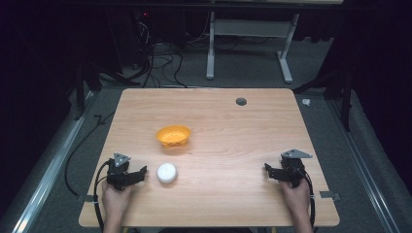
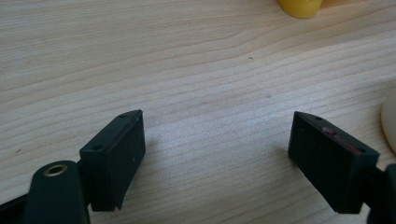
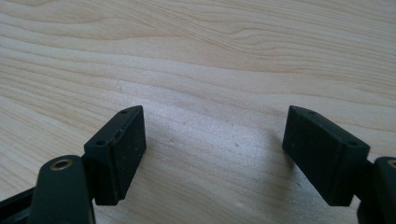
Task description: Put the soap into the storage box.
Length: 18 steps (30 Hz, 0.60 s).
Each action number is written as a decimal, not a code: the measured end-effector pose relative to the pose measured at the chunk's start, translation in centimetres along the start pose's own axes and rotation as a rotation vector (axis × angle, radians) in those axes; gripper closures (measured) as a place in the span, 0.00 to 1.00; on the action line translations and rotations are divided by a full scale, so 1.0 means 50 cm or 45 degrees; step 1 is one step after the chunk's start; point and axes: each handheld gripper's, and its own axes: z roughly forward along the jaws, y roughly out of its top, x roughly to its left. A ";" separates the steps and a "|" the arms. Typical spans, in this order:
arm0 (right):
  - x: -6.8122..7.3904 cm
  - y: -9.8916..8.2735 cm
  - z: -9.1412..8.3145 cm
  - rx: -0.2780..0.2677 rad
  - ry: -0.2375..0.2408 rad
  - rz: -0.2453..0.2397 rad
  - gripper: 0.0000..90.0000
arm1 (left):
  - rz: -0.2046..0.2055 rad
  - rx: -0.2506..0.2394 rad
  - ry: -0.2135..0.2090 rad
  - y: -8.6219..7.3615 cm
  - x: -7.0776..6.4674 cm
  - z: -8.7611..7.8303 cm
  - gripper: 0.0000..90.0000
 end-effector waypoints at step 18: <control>0.000 0.000 0.000 0.000 0.002 -0.006 0.24 | 0.008 -0.029 -0.057 -0.002 -0.005 -0.012 0.28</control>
